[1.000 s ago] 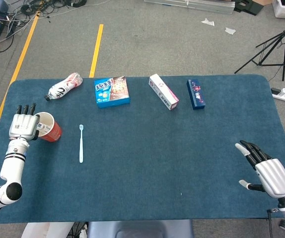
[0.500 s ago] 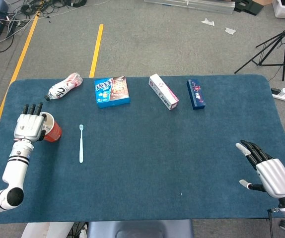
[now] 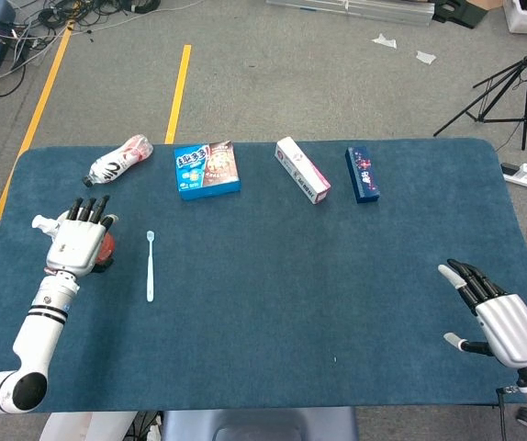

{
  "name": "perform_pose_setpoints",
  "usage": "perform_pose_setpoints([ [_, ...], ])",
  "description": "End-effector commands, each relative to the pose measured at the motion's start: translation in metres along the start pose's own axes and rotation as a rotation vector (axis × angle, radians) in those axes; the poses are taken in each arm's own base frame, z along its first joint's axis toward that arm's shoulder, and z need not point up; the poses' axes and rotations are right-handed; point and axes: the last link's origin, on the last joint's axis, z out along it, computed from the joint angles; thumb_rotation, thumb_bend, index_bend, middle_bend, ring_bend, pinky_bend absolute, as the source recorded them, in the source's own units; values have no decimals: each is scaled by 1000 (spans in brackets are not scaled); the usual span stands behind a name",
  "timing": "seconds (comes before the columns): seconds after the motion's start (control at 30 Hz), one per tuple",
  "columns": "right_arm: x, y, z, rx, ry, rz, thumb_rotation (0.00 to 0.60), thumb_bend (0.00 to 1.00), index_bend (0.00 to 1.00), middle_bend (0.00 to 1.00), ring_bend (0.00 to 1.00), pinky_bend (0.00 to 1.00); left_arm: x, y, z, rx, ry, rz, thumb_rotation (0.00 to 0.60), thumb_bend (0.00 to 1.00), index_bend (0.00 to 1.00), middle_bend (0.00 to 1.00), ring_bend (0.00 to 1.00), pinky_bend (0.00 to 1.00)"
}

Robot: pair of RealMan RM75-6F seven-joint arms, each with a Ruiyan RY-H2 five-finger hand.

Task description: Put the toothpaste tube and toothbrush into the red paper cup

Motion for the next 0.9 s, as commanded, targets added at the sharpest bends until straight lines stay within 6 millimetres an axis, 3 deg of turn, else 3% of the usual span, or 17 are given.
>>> perform_pose_setpoints([
  [0.03,0,0,0,0,1,-1,600,0,74,93,110,432,-8,5,-10,-46,-30,12,600,195,280,0,0,0],
  [0.43,17,-2,2,7,34,-54,600,0,74,93,110,431,-39,0,-37,-64,-175,89,600,215,327,0,0,0],
  [0.77,22,-1,3,-3,40,-70,600,0,74,94,110,431,-61,-8,-42,-23,-323,19,600,703,199,0,0,0],
  [0.9,22,-1,2,-7,37,-69,600,0,74,94,110,431,-68,-7,-43,-38,-351,2,600,823,191,0,0,0],
])
